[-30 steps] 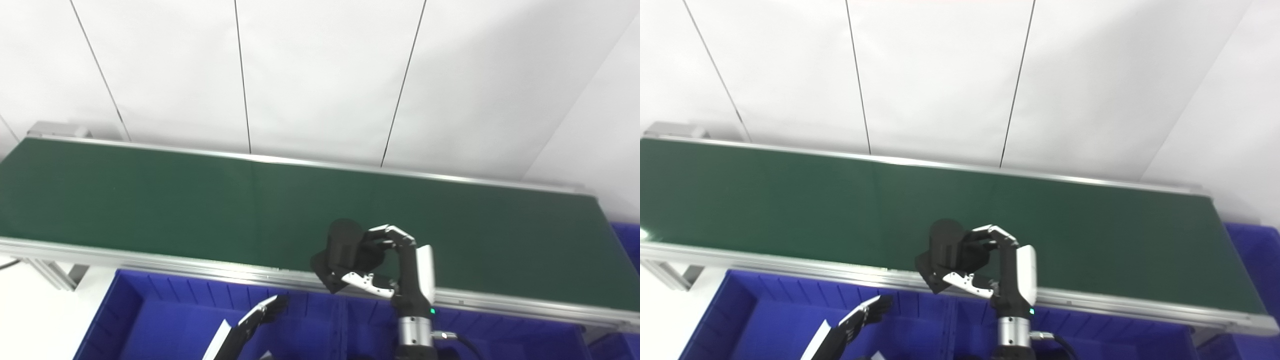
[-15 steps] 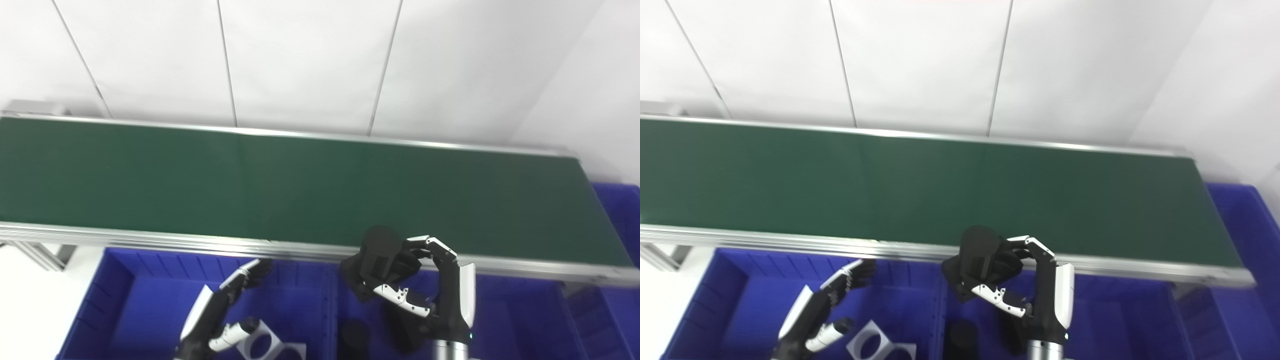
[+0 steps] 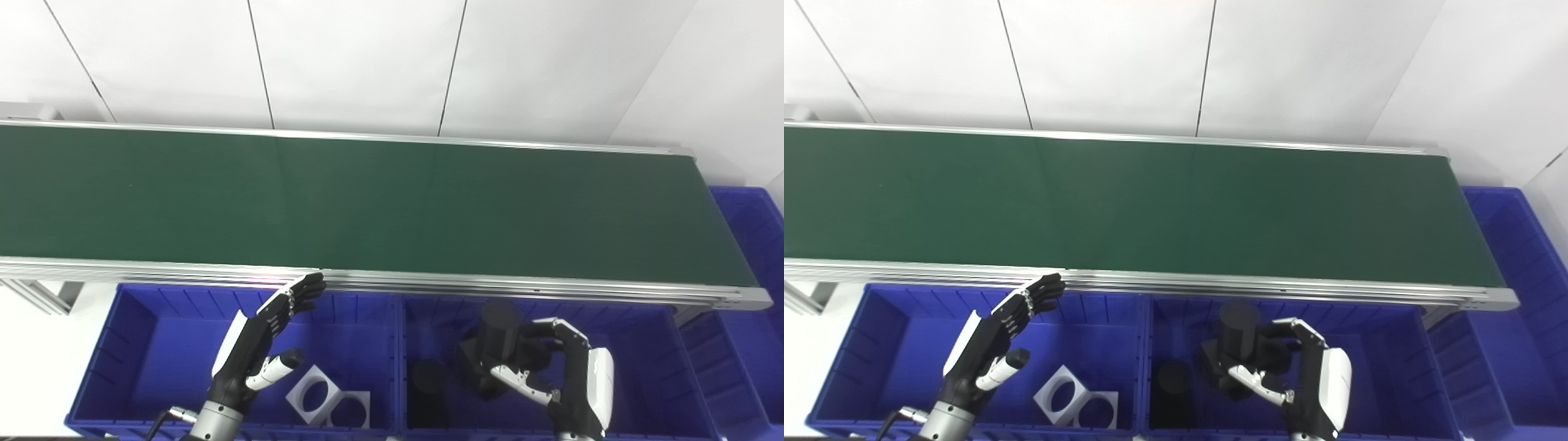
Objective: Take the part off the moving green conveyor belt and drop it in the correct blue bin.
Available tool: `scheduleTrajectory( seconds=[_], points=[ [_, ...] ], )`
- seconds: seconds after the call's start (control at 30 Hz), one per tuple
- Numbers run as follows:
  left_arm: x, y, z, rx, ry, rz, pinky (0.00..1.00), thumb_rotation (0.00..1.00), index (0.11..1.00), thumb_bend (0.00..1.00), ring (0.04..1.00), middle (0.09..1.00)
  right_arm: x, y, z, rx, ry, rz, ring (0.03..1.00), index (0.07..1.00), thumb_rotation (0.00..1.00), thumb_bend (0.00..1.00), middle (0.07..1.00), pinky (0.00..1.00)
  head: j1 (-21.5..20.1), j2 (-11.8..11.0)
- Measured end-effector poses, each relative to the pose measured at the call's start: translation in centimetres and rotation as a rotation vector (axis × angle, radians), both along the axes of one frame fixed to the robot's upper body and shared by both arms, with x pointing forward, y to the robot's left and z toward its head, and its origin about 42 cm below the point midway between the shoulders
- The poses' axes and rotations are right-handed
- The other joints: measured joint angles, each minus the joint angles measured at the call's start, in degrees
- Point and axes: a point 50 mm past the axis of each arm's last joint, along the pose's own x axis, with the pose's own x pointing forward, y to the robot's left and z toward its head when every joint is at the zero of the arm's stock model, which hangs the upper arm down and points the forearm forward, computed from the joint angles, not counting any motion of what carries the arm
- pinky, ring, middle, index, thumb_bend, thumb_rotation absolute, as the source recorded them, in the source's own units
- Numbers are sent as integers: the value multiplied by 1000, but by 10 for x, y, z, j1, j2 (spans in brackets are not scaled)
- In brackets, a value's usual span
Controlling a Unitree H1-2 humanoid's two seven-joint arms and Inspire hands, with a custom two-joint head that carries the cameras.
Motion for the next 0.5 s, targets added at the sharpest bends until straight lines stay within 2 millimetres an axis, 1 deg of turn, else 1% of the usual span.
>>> scheduleTrajectory(
  seconds=[0.03, 0.07, 0.1, 0.13, 0.17, 0.2, 0.23, 0.27, 0.3, 0.37, 0.5],
  points=[
    [0, 0, 0, -2, 0, -1, 808, 816, 837, 774, 838, 831, 1, -1, -3, -22, 20, 10, 596, 459, 0, 517, 539, 576, 2, 2],
    [0, 0, 0, -6, 1, 0, 809, 813, 837, 773, 838, 831, 3, -2, -4, -47, 37, 22, 639, 463, 0, 520, 540, 592, 2, 2],
    [0, 1, 0, -7, 2, -2, 808, 813, 838, 768, 837, 831, 5, -2, -5, -75, 56, 33, 695, 479, 64, 518, 631, 639, 3, 1],
    [0, 1, 0, -9, 2, -3, 808, 813, 838, 766, 837, 831, 8, -1, -6, -97, 80, 47, 724, 488, 98, 517, 678, 663, 3, 2],
    [1, 1, 0, -9, 2, -4, 803, 811, 837, 767, 833, 830, 11, -1, -7, -112, 105, 66, 834, 713, 202, 651, 812, 786, 2, 2],
    [0, 2, 0, -7, 3, -7, 802, 811, 836, 767, 832, 829, 15, 0, -7, -131, 142, 102, 872, 790, 238, 696, 857, 828, 2, 2],
    [0, 4, 0, -6, 3, -5, 803, 811, 837, 771, 833, 830, 18, 3, -9, -148, 182, 144, 923, 855, 339, 753, 906, 907, 3, 1],
    [0, 4, 0, -5, 3, -7, 804, 812, 837, 775, 833, 830, 21, 5, -10, -179, 225, 198, 959, 898, 413, 798, 943, 959, 4, 1],
    [0, 5, 0, -5, 4, -9, 804, 810, 836, 779, 832, 829, 21, 6, -12, -204, 254, 229, 979, 915, 455, 831, 966, 979, 4, 1],
    [0, 5, 0, -9, 5, -10, 805, 805, 840, 769, 833, 831, 22, 5, -13, -238, 281, 258, 997, 936, 496, 867, 993, 997, 6, 1],
    [-2, 5, 0, -24, 12, -8, 805, 804, 843, 764, 834, 832, 21, 7, -14, -247, 294, 250, 1000, 958, 499, 894, 1000, 1000, 8, -1]
  ],
)
